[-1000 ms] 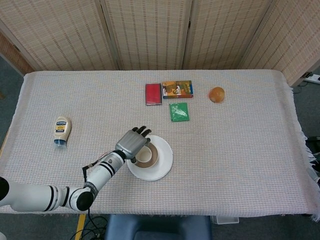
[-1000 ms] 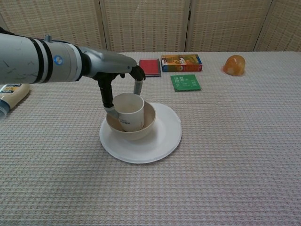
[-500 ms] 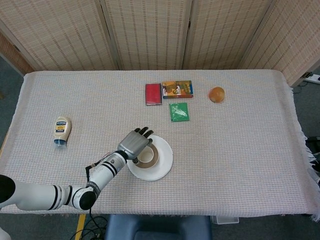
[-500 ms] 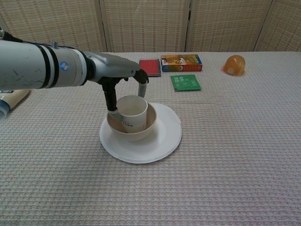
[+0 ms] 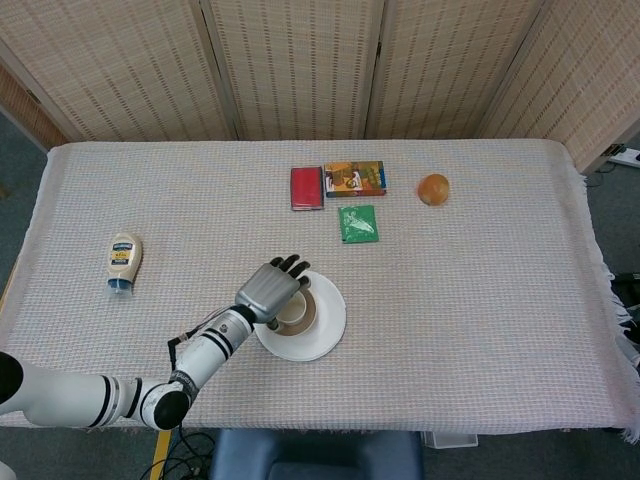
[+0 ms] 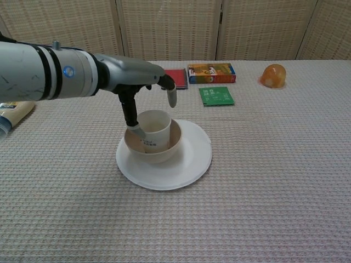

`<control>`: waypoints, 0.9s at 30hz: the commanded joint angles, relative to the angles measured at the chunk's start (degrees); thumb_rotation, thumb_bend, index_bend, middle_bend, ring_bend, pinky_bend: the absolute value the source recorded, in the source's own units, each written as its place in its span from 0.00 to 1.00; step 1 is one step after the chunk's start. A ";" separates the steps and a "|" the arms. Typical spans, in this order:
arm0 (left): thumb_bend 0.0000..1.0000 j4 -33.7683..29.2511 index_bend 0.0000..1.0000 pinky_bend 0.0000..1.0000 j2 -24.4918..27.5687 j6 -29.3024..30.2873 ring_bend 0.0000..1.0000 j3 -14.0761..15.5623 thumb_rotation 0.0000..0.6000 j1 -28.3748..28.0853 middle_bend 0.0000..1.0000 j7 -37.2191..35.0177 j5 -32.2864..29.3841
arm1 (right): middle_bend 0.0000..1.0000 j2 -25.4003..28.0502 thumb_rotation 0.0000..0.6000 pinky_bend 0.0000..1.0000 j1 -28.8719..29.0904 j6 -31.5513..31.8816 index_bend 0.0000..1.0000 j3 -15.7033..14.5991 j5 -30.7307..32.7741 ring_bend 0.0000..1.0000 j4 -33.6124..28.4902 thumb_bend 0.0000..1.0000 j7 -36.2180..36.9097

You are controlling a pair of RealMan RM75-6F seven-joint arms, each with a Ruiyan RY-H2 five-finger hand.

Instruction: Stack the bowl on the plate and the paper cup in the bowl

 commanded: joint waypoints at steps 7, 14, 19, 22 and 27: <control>0.15 -12.79 0.27 0.20 9.03 10.60 0.00 1.29 0.99 3.23 0.13 3.70 2.36 | 0.03 0.02 1.00 0.00 0.05 -0.25 0.02 -0.09 -0.07 0.00 -0.57 0.26 -1.30; 0.15 -23.19 0.25 0.20 19.01 24.58 0.00 3.27 0.98 13.15 0.13 0.06 11.43 | 0.03 -0.07 1.00 0.00 0.46 -1.11 0.02 -0.35 -0.43 0.00 -1.80 0.26 -4.38; 0.15 -24.28 0.25 0.19 23.27 32.86 0.00 7.83 1.00 23.98 0.13 -8.28 23.98 | 0.03 -0.34 1.00 0.00 0.81 -1.75 0.02 -0.55 -0.71 0.00 -3.28 0.26 -7.96; 0.15 -21.15 0.25 0.19 24.20 36.56 0.00 11.67 1.00 30.89 0.13 -14.03 31.43 | 0.03 -0.61 1.00 0.00 1.30 -2.68 0.02 -0.90 -1.26 0.00 -4.45 0.26 -10.90; 0.15 -13.00 0.24 0.19 22.91 40.31 0.00 14.75 1.00 39.28 0.13 -23.62 40.41 | 0.03 -1.34 1.00 0.00 1.54 -3.09 0.02 -1.60 -2.58 0.00 -7.14 0.26 -17.88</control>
